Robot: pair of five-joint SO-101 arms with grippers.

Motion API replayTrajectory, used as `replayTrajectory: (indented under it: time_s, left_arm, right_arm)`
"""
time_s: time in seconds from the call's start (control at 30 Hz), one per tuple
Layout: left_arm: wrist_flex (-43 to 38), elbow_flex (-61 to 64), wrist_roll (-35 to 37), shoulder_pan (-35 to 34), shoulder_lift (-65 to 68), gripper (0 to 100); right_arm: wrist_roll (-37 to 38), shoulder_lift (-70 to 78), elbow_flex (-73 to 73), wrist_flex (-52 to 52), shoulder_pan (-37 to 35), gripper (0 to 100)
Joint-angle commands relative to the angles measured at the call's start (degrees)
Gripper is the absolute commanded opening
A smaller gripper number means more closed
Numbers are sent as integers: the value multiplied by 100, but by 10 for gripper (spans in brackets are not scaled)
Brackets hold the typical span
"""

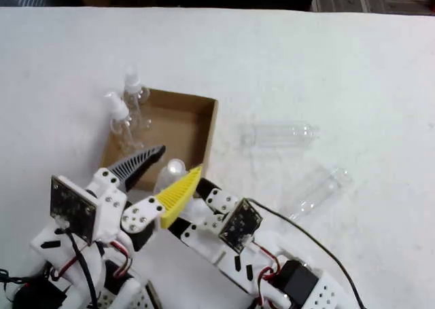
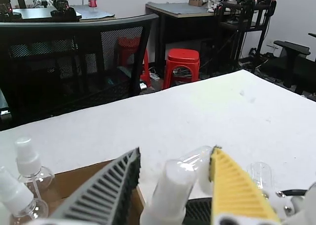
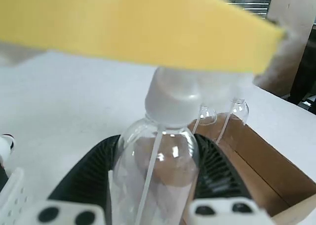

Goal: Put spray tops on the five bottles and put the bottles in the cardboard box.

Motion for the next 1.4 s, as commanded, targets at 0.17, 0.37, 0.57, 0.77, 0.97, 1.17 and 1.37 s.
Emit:
replayTrajectory:
  time_s: [0.17,0.37,0.57,0.77,0.97,1.17,1.37]
  left_arm:
    - [923,-1538,26,-154,-224,222]
    - [1310,-2154,35,-831,-242,203]
    - [1714,-2189,70,-840,-251,45]
    - [2075,-2127,466,-558,-259,20]
    - [1565,-993,571,505,-936,20]
    - [527,448,791,1059,-1191,20]
    - [-589,1108,791,1341,-1191,20]
  right_arm:
    - [-18,-48,-123,-145,479,16]
    - [-44,-31,-527,-101,945,16]
    - [-18,497,-1415,119,1288,15]
    - [-53,2220,-3130,470,1815,15]
    - [-62,3495,-4404,629,1815,15]
    - [-721,4163,-5046,708,1851,15]
    - [-870,4611,-5415,787,1815,15]
